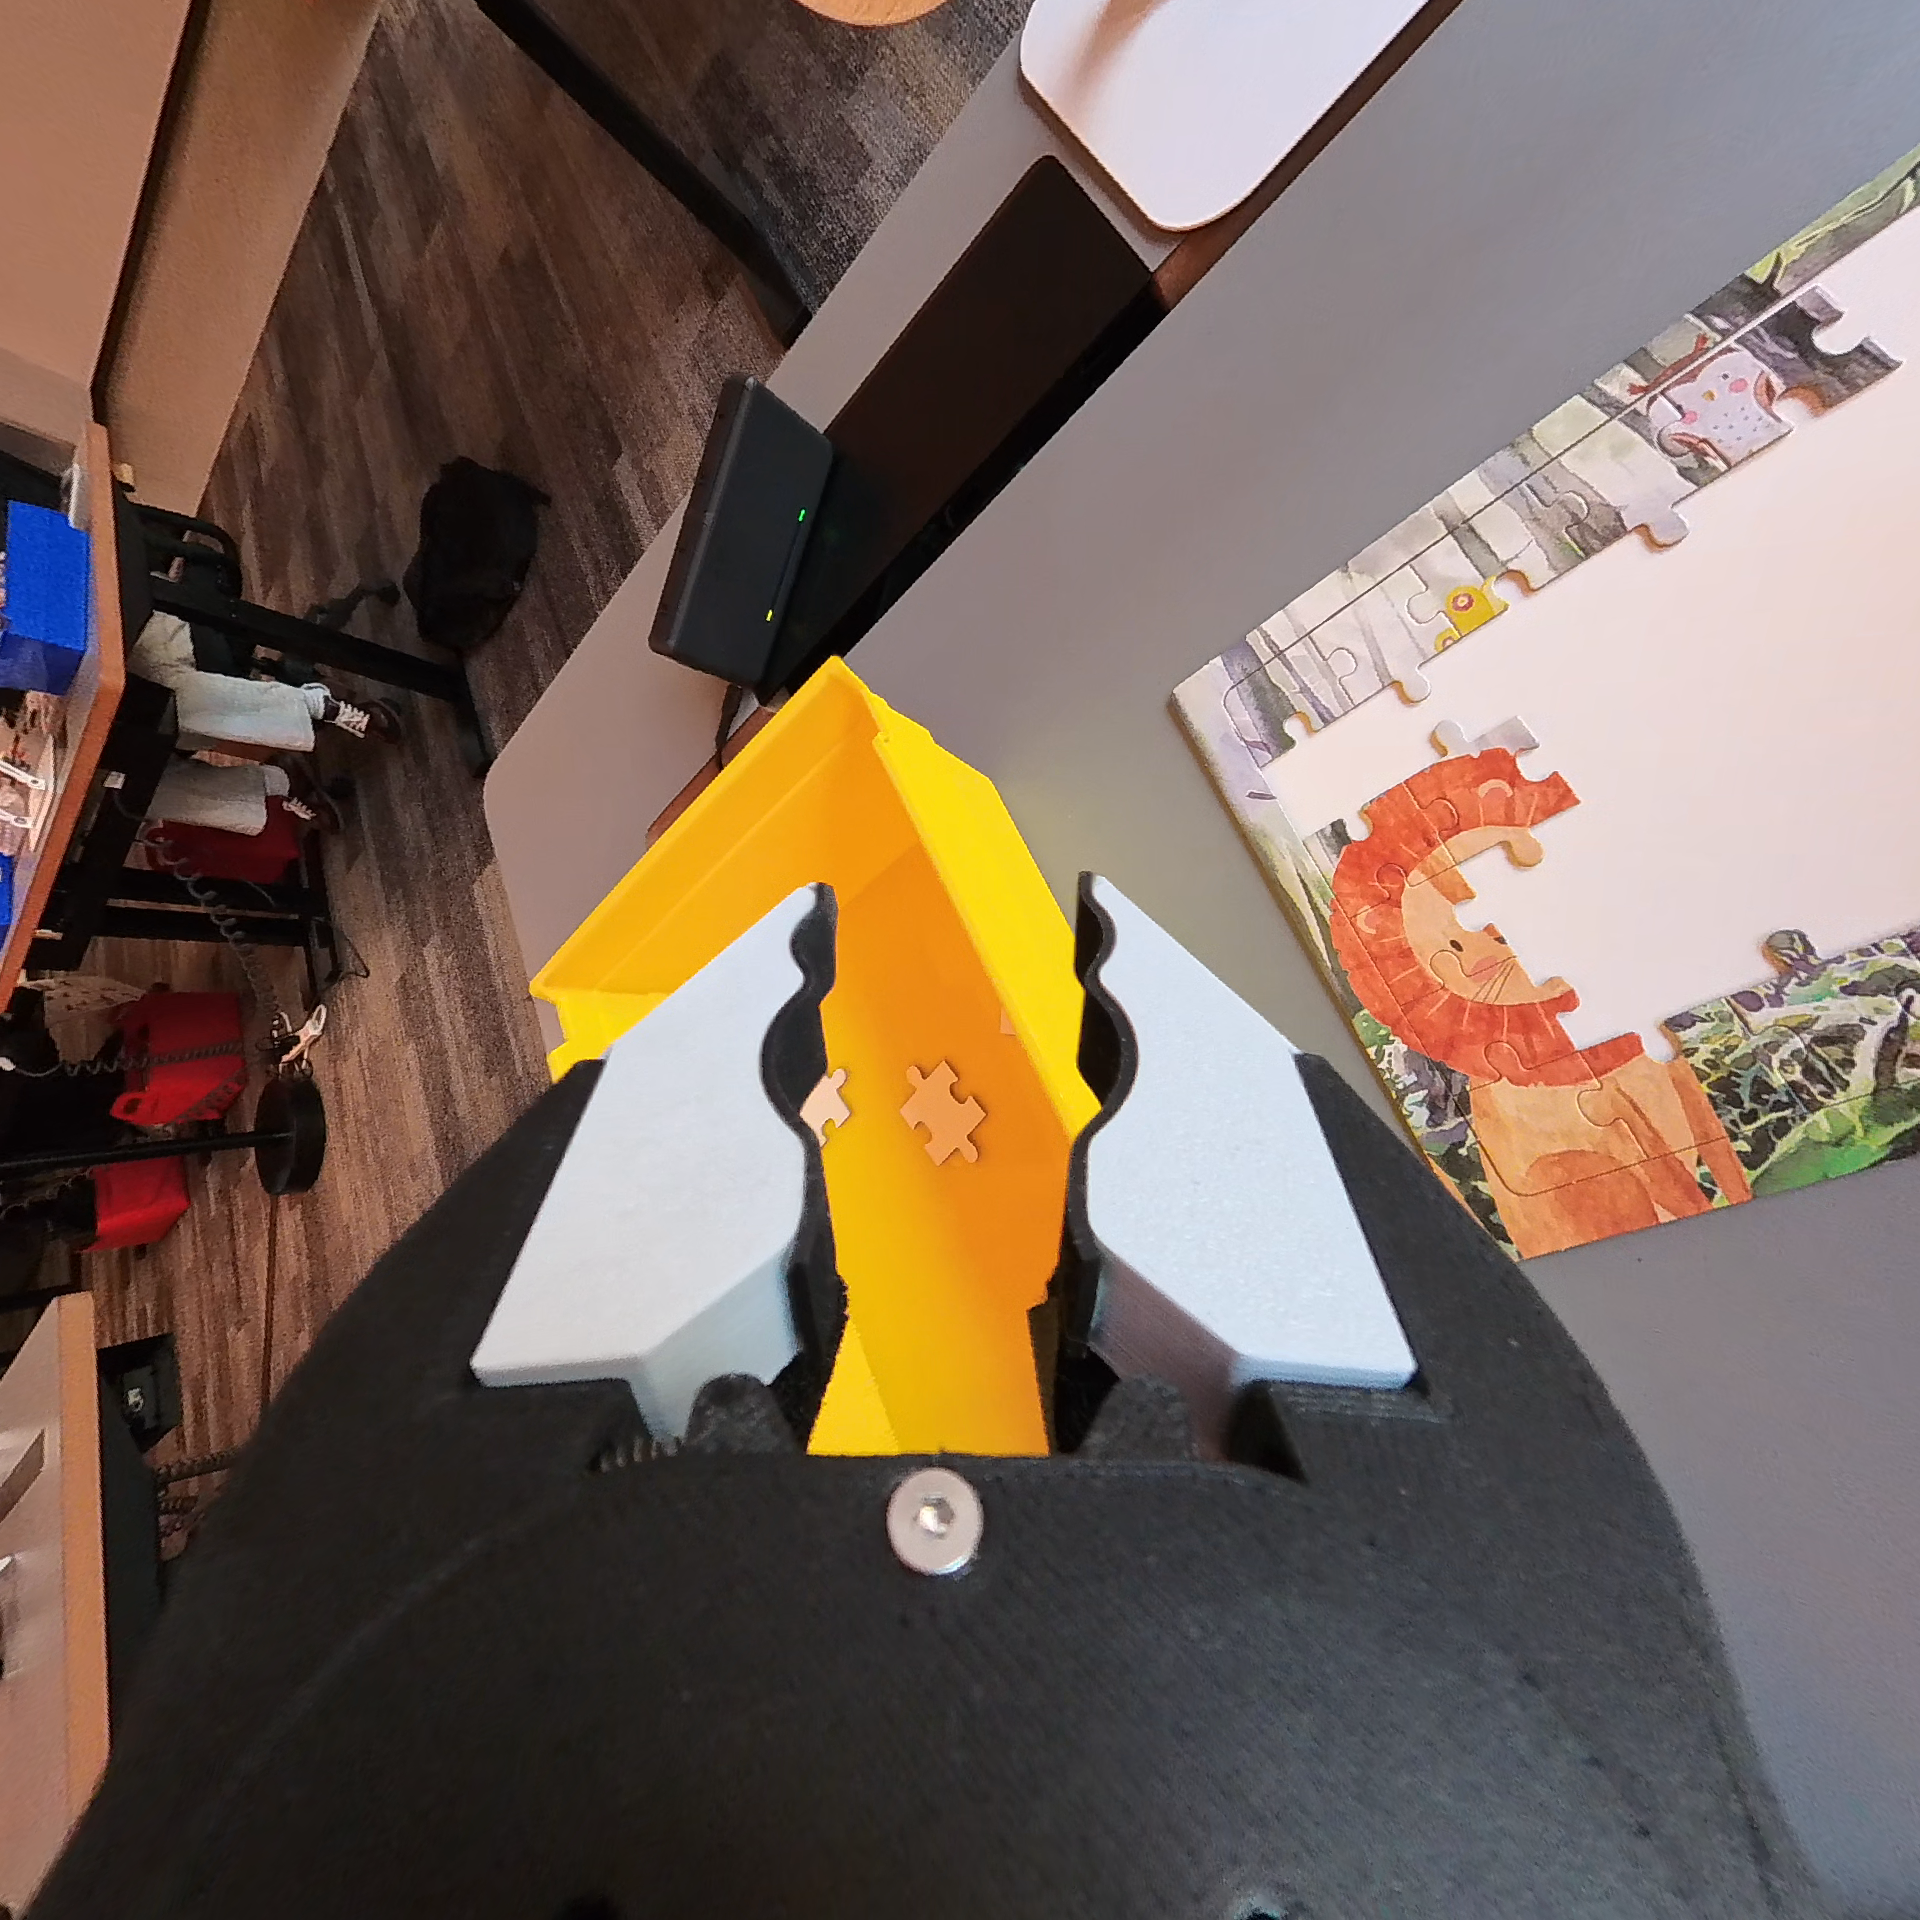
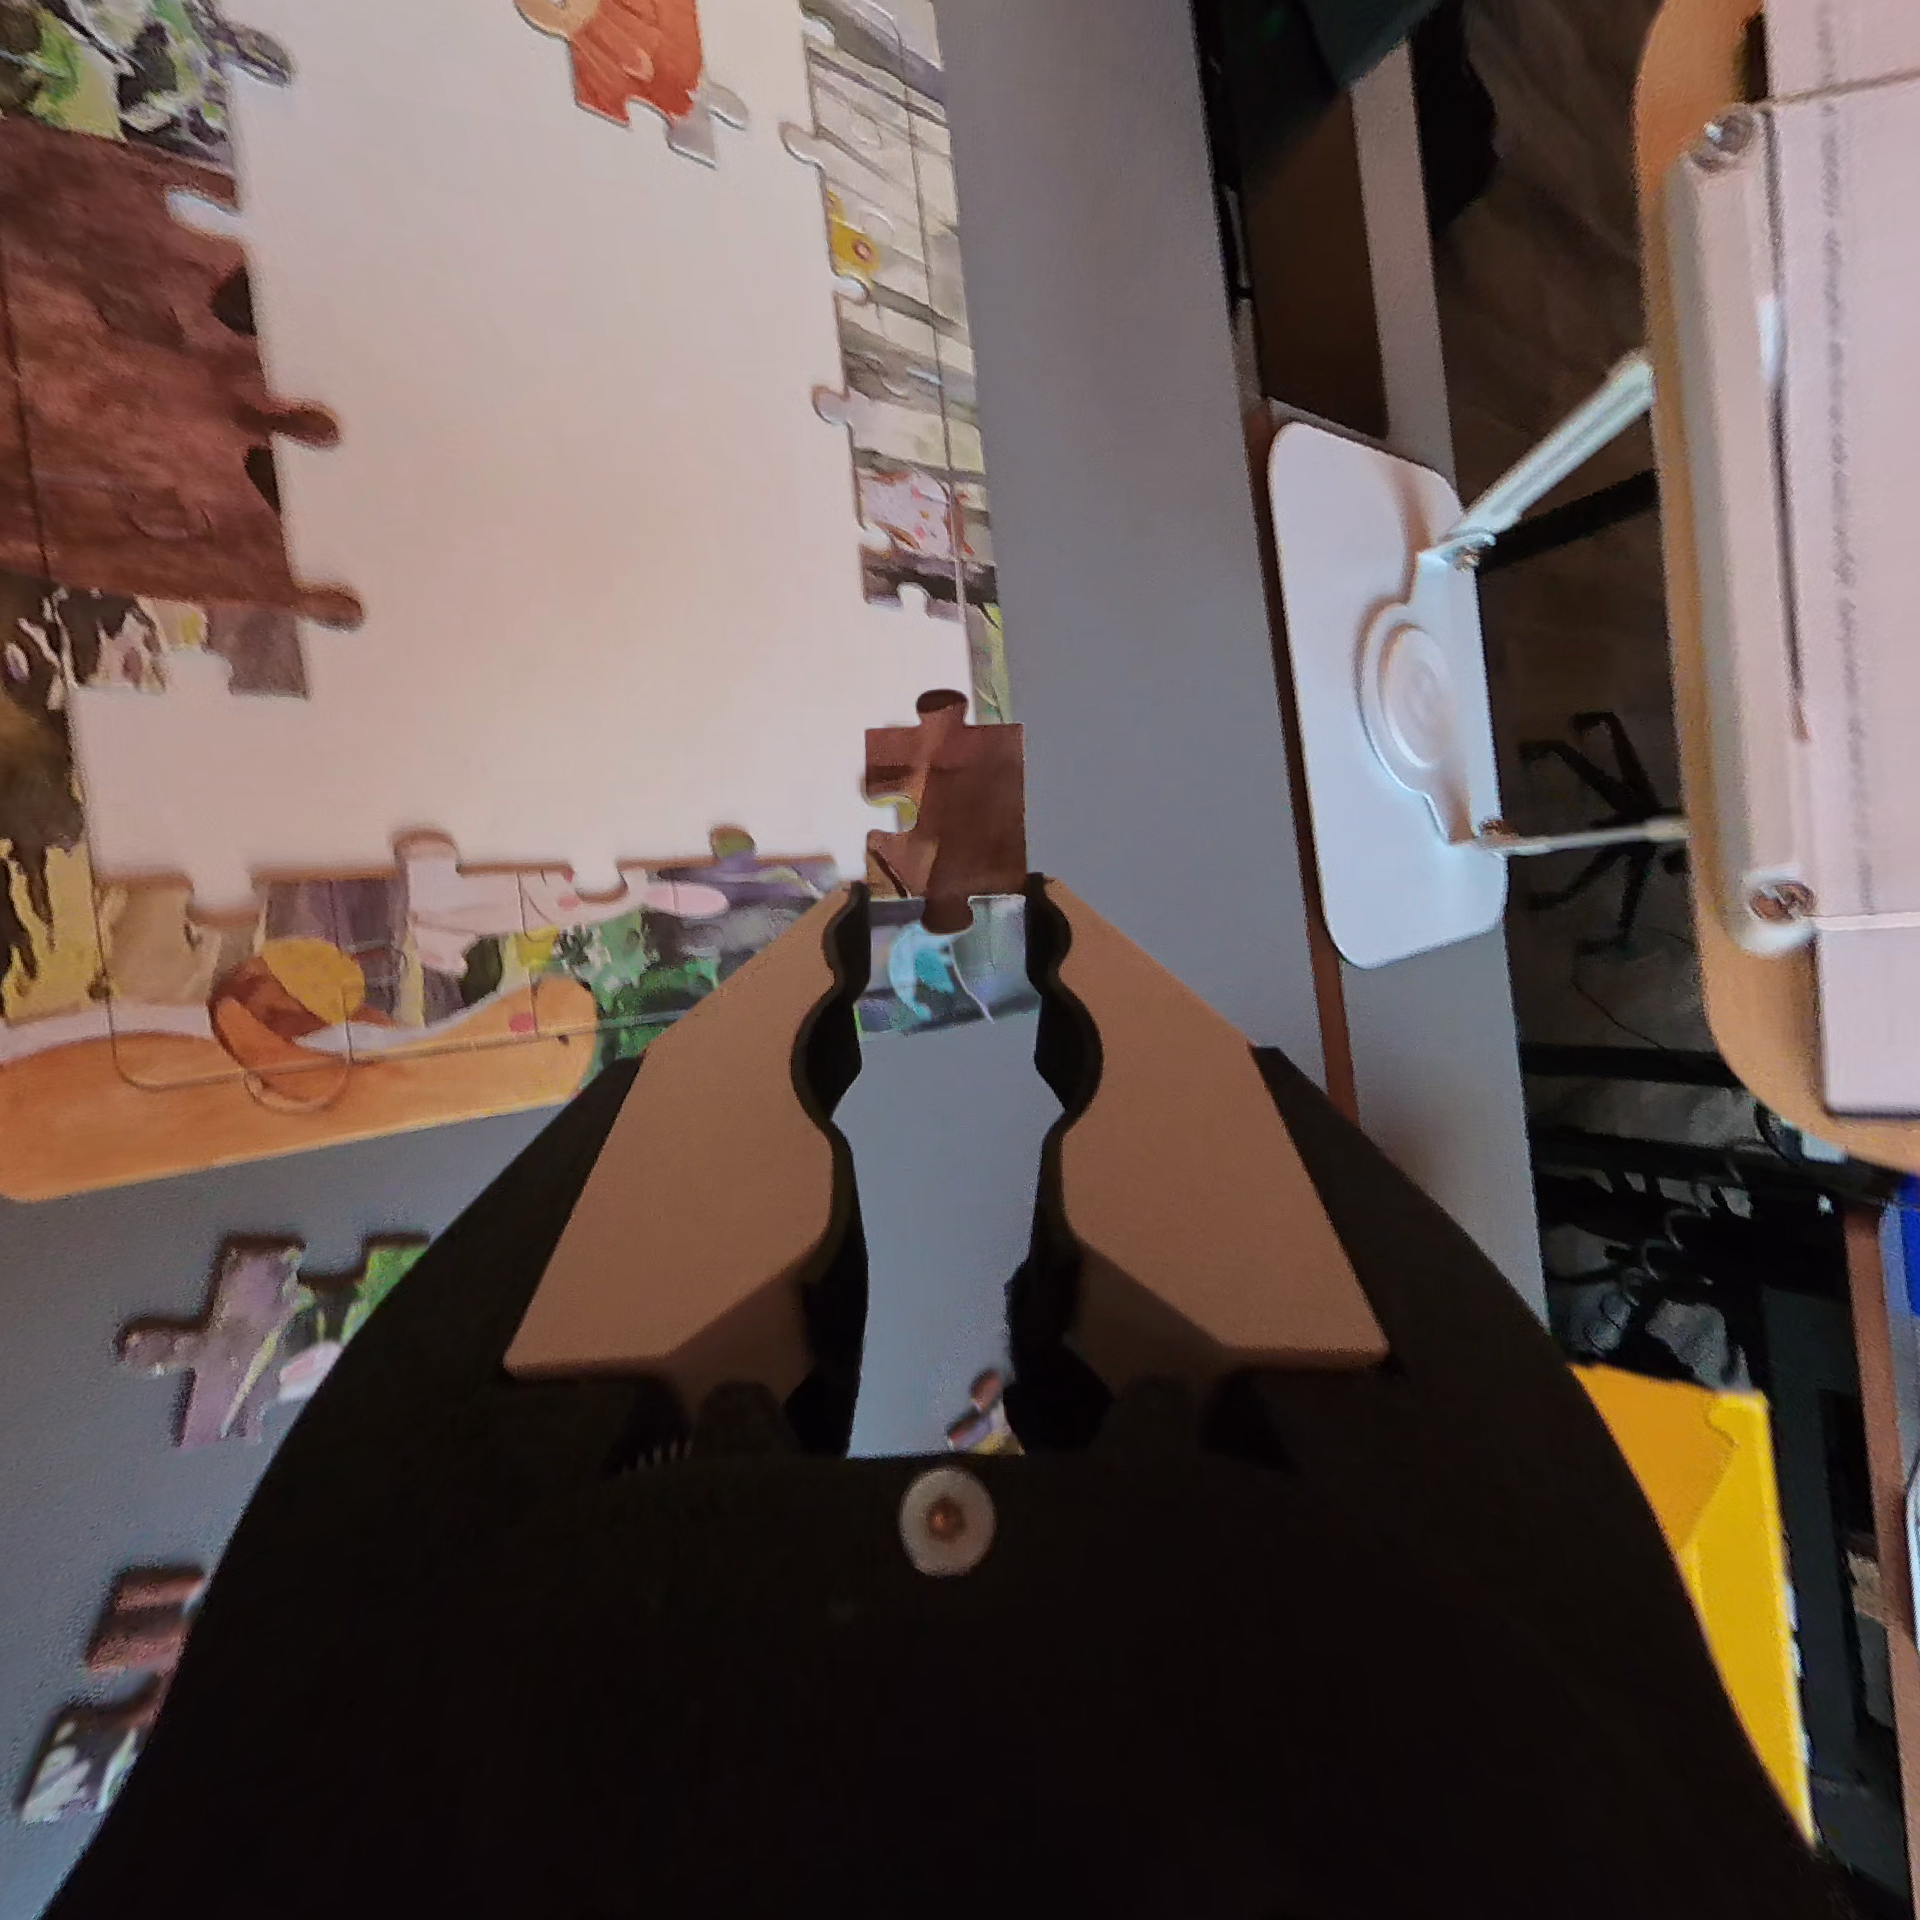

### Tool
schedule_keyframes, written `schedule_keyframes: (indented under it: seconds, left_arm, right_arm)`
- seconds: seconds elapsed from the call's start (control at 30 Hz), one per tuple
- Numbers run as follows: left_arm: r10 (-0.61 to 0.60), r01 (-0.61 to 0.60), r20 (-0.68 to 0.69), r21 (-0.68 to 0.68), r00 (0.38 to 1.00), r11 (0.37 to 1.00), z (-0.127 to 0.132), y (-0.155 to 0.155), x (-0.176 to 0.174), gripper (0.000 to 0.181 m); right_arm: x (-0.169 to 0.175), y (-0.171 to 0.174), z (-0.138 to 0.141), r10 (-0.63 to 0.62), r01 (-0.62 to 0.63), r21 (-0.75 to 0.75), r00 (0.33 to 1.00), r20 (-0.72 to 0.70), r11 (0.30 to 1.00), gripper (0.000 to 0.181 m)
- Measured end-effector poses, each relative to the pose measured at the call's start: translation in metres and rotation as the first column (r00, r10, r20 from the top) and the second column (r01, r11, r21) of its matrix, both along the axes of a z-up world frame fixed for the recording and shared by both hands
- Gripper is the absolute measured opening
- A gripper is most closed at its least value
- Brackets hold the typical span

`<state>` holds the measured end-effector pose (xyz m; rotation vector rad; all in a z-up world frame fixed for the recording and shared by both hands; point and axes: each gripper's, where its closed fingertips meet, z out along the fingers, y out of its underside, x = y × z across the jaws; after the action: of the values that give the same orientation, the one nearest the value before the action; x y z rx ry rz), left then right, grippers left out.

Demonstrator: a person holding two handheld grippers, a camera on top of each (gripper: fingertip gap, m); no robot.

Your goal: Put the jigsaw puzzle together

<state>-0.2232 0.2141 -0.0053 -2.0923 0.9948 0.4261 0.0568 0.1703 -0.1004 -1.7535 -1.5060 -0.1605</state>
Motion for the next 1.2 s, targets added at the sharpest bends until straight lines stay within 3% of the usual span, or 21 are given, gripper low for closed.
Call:
schedule_keyframes:
  seconds: [0.37, 0.67, 1.2]
  left_arm:
    - [0.015, -0.015, 0.004, -0.034, 1.000, 0.999, -0.009, 0.004, -0.006, 0.044]
    - [0.016, -0.015, 0.012, -0.051, 1.000, 0.999, -0.013, 0.006, -0.006, 0.044]
    - [0.021, -0.020, 0.018, -0.064, 1.000, 0.998, -0.017, 0.008, -0.008, 0.044]
  right_arm:
    - [-0.027, 0.043, -0.022, 0.043, -0.038, -0.237, 0.999, 0.013, 0.971, 0.029]
    - [-0.039, 0.048, -0.044, 0.070, -0.063, -0.390, 0.998, 0.005, 0.919, 0.029]
    - [-0.037, 0.049, -0.056, 0.022, -0.012, -0.522, 1.000, 0.012, 0.853, 0.030]
